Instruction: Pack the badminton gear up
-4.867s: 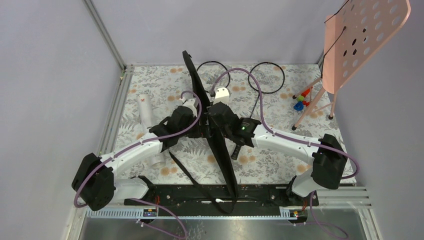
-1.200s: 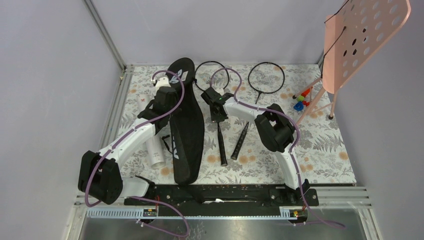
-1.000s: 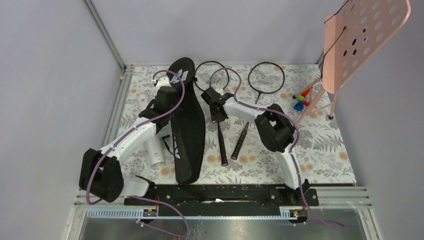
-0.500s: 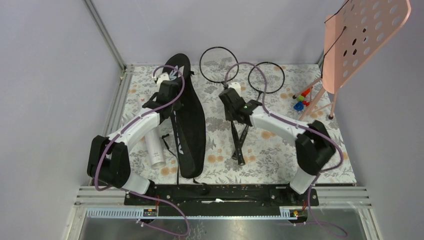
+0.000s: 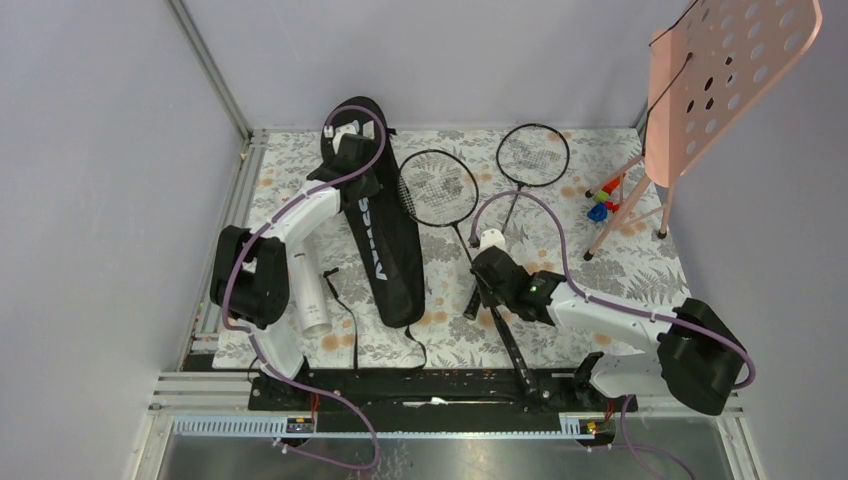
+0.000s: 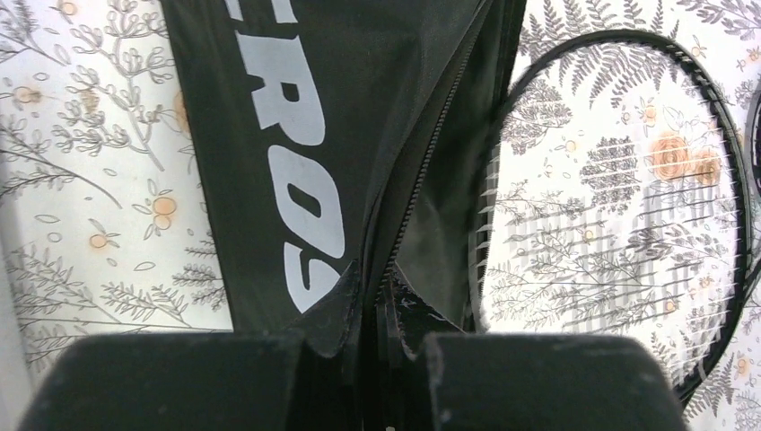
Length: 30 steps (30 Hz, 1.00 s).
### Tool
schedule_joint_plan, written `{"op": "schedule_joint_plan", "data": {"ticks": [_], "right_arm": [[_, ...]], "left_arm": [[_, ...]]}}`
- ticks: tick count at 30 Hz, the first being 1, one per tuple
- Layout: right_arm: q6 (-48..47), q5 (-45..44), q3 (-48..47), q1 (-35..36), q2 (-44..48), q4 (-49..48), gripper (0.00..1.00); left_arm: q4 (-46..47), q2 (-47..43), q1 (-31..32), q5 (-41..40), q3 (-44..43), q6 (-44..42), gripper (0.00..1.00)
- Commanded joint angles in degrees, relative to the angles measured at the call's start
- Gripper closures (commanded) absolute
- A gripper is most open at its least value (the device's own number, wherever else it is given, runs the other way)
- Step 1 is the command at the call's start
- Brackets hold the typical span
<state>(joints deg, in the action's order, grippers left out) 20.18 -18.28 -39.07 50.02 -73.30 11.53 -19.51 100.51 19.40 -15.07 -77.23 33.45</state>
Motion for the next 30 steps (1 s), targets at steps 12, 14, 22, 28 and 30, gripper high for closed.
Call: {"op": "schedule_joint_plan", "data": {"ticks": [12,14,22,28,30], "right_arm": [[-7.69,3.36,2.38,6.77,0.98,-7.66,1.00],[-8.00,3.39,1.09,6.90,-0.92,-10.28,1.00],[-10.19,2.28,-15.06,6.85,-13.14,-11.93,1.00],[-8.86,-0.43,-25.47,6.72,-20.92,-8.72,1.00],[-7.74,-0.66,-28.38,6.48,-23.00,-8.57,1.00]], "left_arm": [[3.07,-0.31,-0.26,12.64,-1.73,-2.78,1.00],[3.18,-0.99,-0.06,14.74,-1.13,-2.35,1.00],[7.80,-6.36,3.61,25.97,7.13,-2.48,1.00],[9.24,-12.72,7.09,32.06,13.29,-4.34,1.00],[10.62,-14.16,7.56,33.73,15.41,-3.32,1.00]]}}
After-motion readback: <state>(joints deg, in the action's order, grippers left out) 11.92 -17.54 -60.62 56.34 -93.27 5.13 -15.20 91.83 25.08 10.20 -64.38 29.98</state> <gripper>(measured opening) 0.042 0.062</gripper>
